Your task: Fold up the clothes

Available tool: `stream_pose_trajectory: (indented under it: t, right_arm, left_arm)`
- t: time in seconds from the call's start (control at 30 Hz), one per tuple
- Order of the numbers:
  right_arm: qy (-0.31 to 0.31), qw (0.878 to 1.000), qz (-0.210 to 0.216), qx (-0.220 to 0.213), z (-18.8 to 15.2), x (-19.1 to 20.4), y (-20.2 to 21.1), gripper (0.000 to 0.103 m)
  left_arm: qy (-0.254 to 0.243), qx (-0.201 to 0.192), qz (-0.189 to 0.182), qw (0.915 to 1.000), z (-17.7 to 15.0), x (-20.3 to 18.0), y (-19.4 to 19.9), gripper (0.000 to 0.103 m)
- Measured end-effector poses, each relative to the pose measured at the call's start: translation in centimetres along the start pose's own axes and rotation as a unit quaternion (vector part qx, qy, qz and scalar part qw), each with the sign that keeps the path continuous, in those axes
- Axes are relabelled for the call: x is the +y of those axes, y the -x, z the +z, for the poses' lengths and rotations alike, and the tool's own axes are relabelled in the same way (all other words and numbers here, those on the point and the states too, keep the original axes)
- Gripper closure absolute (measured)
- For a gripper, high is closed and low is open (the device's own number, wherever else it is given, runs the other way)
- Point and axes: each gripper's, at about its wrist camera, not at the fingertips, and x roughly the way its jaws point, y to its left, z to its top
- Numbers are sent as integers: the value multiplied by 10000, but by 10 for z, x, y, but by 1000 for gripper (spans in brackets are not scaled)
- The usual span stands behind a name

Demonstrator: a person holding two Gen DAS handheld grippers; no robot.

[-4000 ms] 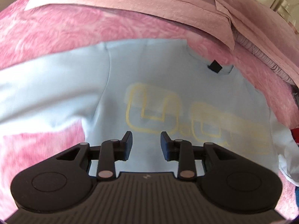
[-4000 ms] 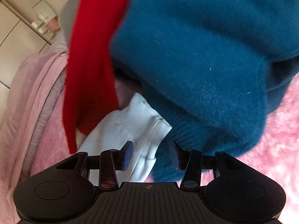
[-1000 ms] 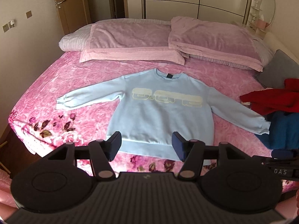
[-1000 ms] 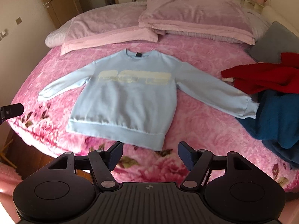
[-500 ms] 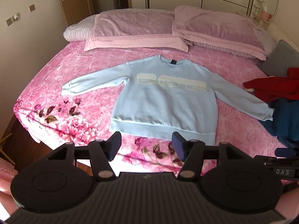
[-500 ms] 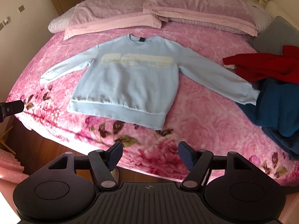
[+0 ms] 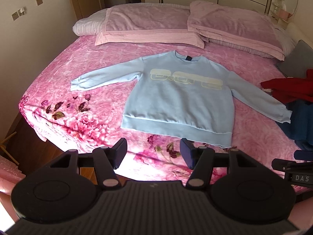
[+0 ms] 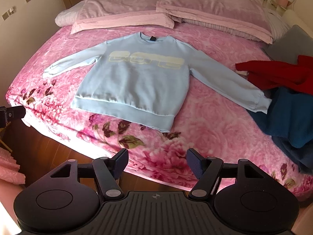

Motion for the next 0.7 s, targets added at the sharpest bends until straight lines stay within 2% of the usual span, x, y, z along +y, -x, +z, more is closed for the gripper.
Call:
stream_pose_trajectory:
  t: [0.7]
  right_arm:
    - [72,9995,102,-283,26,-8,2,34]
  left_arm:
    - [104,-190,122,9997,18,-3,-4,47]
